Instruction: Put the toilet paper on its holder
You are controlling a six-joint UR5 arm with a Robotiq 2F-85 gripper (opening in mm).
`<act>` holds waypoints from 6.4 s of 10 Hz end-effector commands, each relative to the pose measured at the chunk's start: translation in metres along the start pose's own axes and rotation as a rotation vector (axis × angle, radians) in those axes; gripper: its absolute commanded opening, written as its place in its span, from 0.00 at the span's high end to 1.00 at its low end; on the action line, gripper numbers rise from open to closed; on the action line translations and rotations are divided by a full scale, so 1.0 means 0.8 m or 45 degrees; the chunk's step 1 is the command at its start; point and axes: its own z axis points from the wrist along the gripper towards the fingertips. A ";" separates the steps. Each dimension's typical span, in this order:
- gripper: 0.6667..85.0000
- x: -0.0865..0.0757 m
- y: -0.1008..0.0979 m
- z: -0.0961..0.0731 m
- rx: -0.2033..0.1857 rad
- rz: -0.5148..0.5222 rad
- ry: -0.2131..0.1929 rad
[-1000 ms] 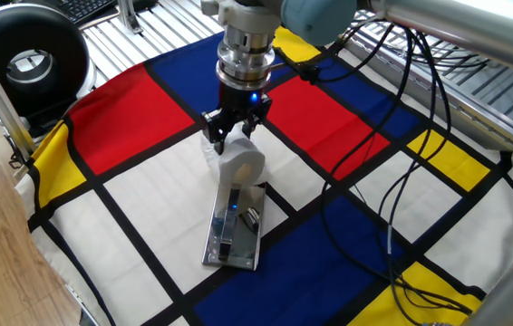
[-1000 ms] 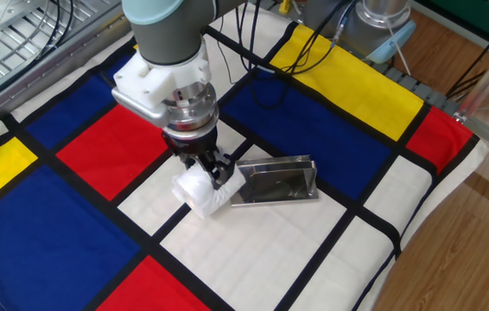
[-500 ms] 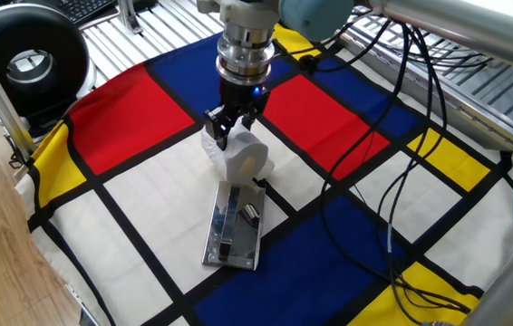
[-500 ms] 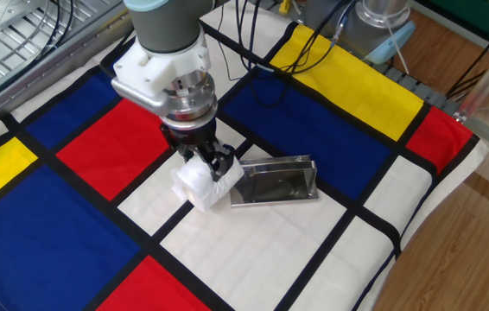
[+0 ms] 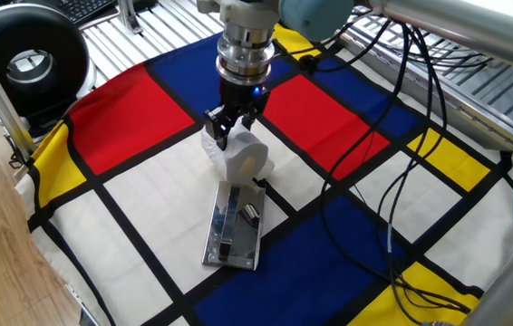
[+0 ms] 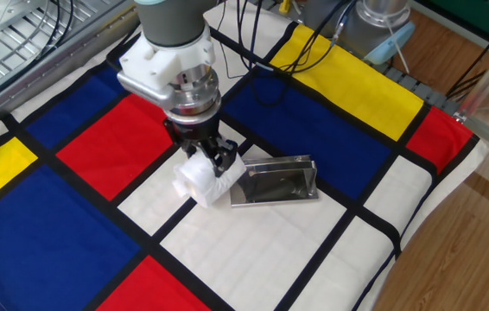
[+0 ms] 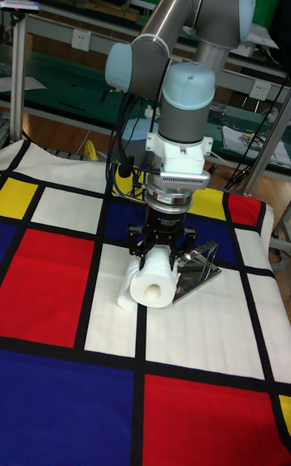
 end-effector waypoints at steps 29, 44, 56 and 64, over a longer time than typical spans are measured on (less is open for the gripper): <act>0.99 0.027 0.012 -0.001 -0.079 0.124 0.021; 0.99 -0.055 0.071 -0.013 -0.040 0.153 0.056; 0.99 -0.056 0.039 -0.013 -0.039 0.071 0.026; 0.99 -0.073 0.041 -0.013 -0.049 0.067 -0.041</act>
